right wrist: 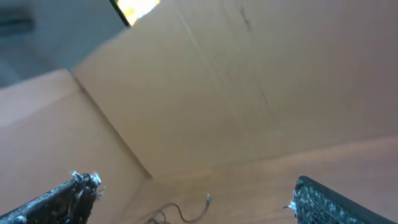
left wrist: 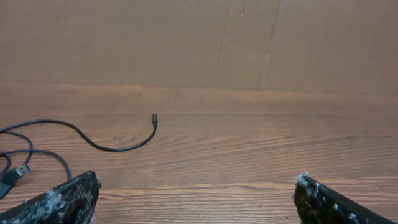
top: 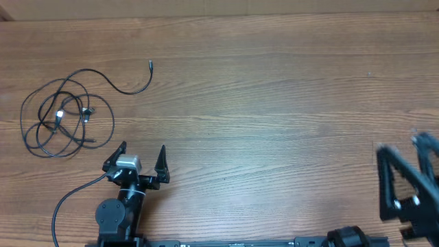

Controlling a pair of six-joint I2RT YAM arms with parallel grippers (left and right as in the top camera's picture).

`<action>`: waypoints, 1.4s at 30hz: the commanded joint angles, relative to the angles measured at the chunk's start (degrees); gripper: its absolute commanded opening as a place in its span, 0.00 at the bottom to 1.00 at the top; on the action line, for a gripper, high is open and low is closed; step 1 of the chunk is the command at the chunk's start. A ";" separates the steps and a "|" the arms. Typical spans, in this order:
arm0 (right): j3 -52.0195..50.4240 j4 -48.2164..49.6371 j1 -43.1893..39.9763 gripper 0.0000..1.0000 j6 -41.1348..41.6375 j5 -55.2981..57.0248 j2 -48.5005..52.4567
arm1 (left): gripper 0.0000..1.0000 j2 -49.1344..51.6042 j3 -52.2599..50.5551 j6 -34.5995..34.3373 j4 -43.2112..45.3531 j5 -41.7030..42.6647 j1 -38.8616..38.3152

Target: Untangle cables

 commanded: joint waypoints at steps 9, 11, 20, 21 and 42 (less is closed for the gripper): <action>-4.20 -16.37 -1.09 1.00 0.02 0.13 -1.16 | 1.00 -0.61 -0.20 0.94 -0.17 -0.17 -0.33; -7.37 -17.92 -1.14 1.00 0.02 0.15 -2.91 | 0.99 -0.61 -0.20 0.96 -0.17 -0.17 -0.33; -25.40 -17.14 -1.14 1.00 0.00 0.17 -14.82 | 1.00 -0.61 -0.20 0.96 -0.17 -0.17 -0.33; -27.08 -16.46 -1.14 1.00 0.02 0.17 -16.09 | 0.99 -0.61 -0.20 0.96 -0.17 -0.17 -0.33; -66.18 46.86 -1.36 1.00 -8.00 -0.59 -34.71 | 0.99 -0.61 -0.20 0.96 -0.15 -0.17 -0.33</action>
